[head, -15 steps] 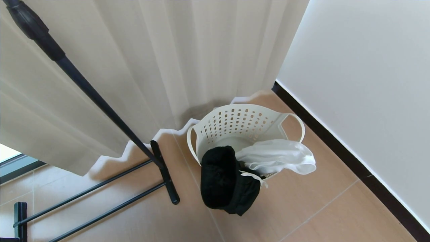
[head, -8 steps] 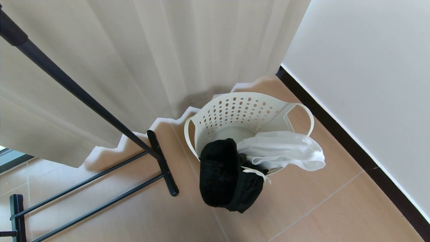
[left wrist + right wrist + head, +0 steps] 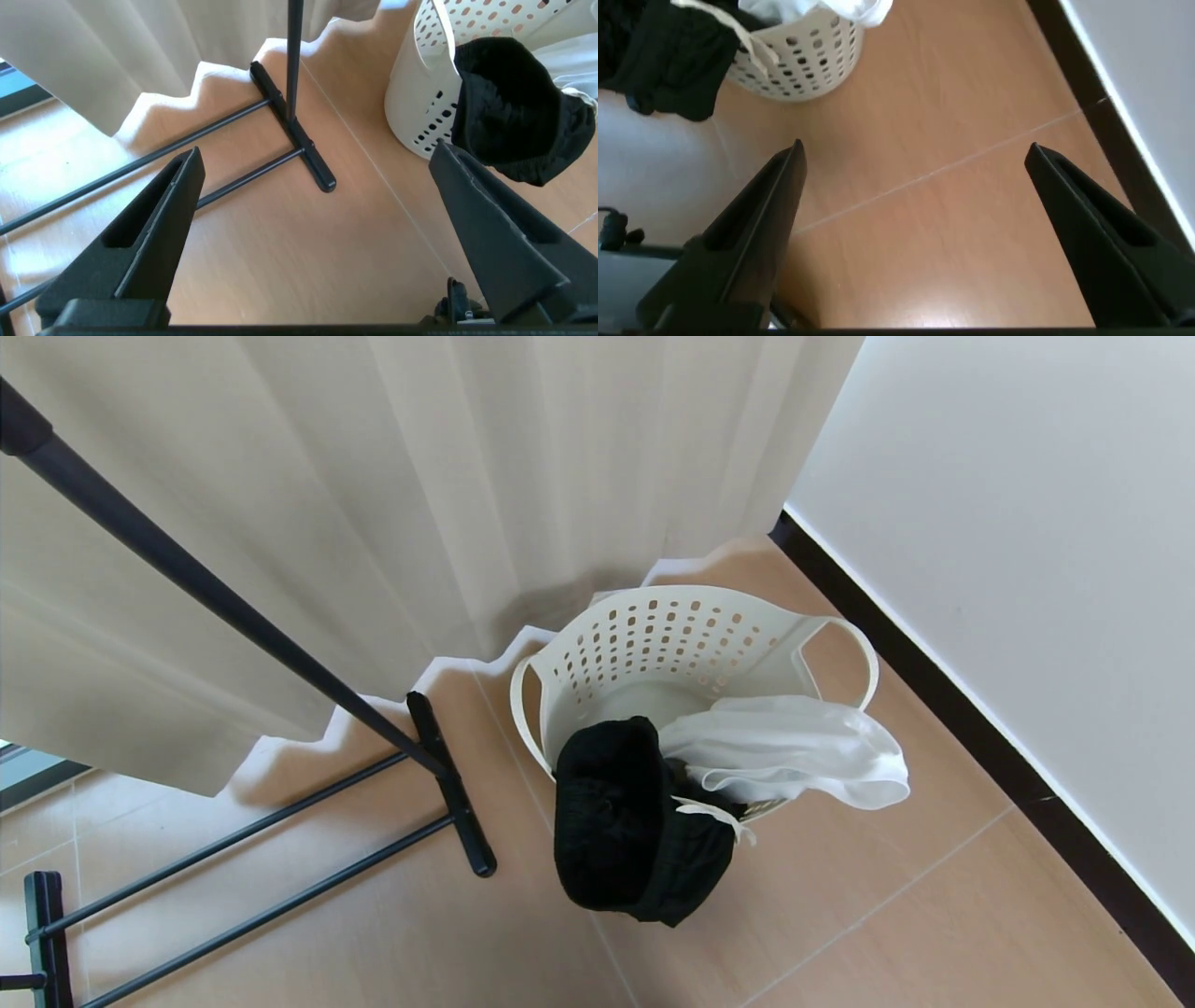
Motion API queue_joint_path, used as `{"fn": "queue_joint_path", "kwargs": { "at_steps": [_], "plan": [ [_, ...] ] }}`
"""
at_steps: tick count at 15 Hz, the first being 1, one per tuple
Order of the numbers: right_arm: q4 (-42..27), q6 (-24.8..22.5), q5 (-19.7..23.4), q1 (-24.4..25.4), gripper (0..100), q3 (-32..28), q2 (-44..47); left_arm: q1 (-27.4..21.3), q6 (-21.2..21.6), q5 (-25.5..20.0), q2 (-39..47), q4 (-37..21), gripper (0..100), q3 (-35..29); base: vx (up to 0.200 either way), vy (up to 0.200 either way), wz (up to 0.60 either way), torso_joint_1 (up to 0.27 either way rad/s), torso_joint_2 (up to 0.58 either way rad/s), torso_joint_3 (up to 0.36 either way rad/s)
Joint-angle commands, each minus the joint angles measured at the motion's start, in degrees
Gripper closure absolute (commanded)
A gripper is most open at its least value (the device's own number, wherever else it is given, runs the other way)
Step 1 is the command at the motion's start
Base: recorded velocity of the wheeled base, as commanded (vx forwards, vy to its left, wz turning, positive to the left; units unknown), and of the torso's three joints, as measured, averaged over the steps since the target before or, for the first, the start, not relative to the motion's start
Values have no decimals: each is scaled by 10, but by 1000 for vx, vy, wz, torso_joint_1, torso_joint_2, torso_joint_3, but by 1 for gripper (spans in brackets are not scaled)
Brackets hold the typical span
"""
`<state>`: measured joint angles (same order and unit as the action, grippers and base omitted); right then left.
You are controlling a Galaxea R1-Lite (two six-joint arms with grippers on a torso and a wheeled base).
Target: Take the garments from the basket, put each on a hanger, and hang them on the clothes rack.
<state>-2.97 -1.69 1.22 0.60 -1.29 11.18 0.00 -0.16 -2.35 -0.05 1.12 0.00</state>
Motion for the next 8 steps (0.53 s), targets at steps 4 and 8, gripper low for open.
{"fn": "queue_joint_path", "kwargs": {
  "at_steps": [4,8],
  "plan": [
    [30,-63,15,66,0,-95,314,0,0,0,0,0,0,0,0,0,0,0,0,0],
    [30,-147,9,95,0,-214,479,0,0,0,0,0,0,0,0,0,0,0,0,0]
  ]
}}
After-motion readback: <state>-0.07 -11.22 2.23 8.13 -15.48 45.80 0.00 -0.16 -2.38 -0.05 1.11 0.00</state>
